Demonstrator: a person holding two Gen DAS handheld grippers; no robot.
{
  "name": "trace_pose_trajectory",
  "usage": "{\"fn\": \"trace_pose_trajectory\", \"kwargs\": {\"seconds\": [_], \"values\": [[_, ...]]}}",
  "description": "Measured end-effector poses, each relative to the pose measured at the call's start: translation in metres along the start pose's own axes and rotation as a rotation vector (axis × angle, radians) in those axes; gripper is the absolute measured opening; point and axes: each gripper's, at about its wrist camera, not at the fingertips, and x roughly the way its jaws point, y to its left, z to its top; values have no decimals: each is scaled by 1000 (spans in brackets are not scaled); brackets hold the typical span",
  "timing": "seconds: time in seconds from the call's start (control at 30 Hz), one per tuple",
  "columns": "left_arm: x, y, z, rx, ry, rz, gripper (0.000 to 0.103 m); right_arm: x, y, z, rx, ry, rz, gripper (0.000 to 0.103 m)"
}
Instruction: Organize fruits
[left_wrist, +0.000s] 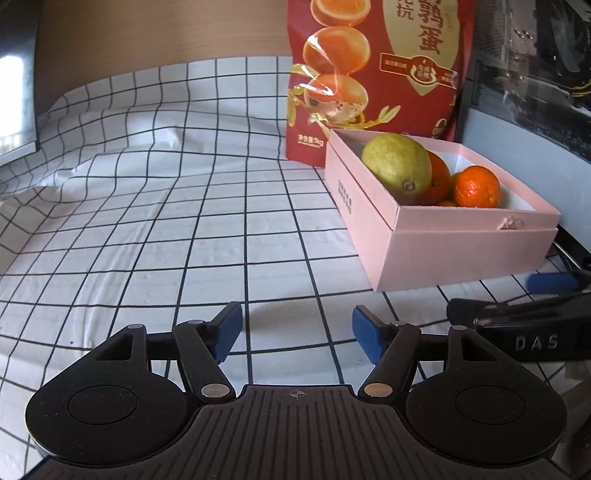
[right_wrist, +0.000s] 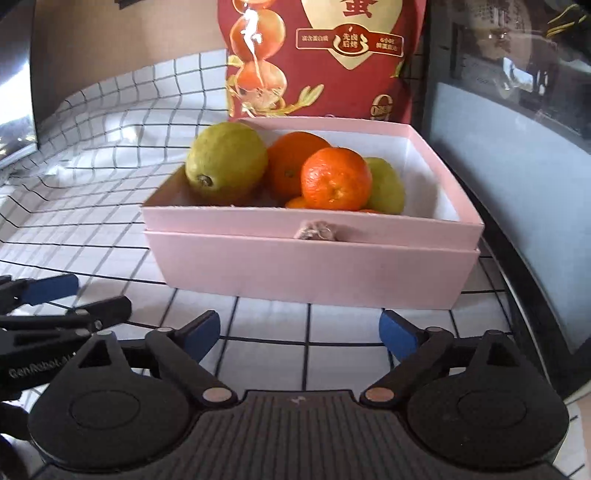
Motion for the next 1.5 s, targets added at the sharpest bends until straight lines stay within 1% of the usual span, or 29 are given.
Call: {"fn": "trace_pose_trajectory", "kwargs": {"seconds": [0.03,0.07,0.17,0.27,0.33,1.5], "values": [[0,-1,0,6,1,7,71,3,0,0,-2,10,-18,103],[1,-3,0,13,3,13,71,3,0,-1,9,17,-37,103],[1,0,0,1,2,3,71,2,1,-5,23,0,-50,103],[1,1,0,2,2,2,71,1,2,-13,20,-38,-49,103],[1,-1,1,16,4,11,71,1,2,-15,18,-38,-50,103],[2,0,0,17,3,11,71,1,2,-16,19,-39,-49,103]]}}
